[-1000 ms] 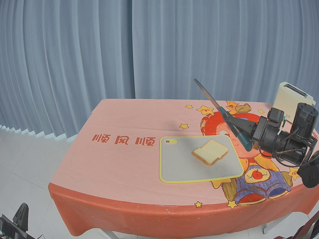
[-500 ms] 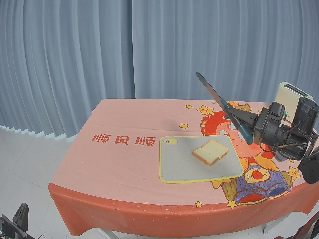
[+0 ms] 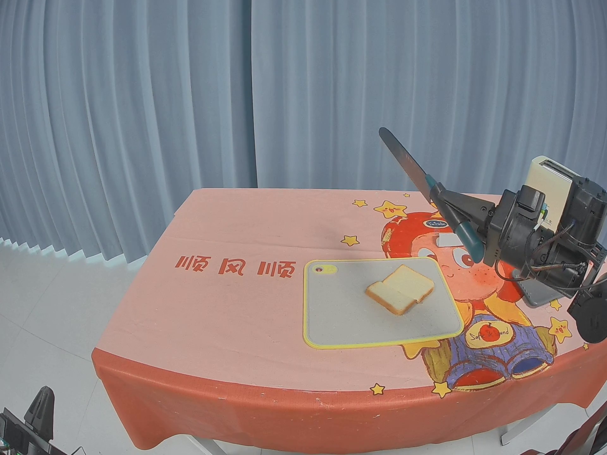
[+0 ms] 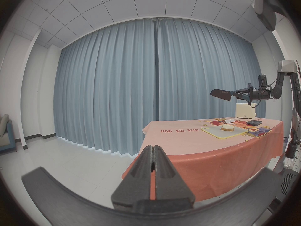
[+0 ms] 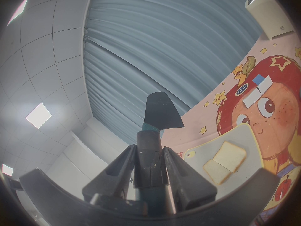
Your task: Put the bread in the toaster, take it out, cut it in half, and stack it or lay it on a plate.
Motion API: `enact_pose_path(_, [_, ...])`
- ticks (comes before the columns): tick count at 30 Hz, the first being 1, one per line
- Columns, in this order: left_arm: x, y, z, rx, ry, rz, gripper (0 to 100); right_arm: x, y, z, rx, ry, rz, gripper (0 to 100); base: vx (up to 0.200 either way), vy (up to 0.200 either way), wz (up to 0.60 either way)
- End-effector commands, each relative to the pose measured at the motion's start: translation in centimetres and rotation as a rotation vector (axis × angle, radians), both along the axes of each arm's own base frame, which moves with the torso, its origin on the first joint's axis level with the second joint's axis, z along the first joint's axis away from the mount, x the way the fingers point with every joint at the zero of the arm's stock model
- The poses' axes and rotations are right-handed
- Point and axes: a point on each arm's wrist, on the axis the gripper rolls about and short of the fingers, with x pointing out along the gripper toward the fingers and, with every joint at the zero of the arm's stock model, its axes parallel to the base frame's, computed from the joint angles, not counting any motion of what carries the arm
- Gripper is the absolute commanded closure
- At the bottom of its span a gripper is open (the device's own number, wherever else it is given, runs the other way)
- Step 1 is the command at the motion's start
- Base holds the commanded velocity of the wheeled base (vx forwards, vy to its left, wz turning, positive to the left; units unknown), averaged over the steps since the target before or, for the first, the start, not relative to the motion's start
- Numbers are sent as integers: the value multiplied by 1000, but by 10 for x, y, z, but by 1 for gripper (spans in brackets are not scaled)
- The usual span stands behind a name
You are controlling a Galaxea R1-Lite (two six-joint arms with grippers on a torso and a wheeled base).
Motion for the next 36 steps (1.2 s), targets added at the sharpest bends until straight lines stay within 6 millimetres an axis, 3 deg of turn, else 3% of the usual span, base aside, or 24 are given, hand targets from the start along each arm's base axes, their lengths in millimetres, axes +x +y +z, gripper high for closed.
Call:
enact_pose_path(1, [1,0,-5,0,15,0,100,1,1,1,2,-5,2,100,0,0,0])
enact_pose_path(36, [1,0,-5,0,15,0,100,12,-11,10,53,-5,-45,100,0,0,0])
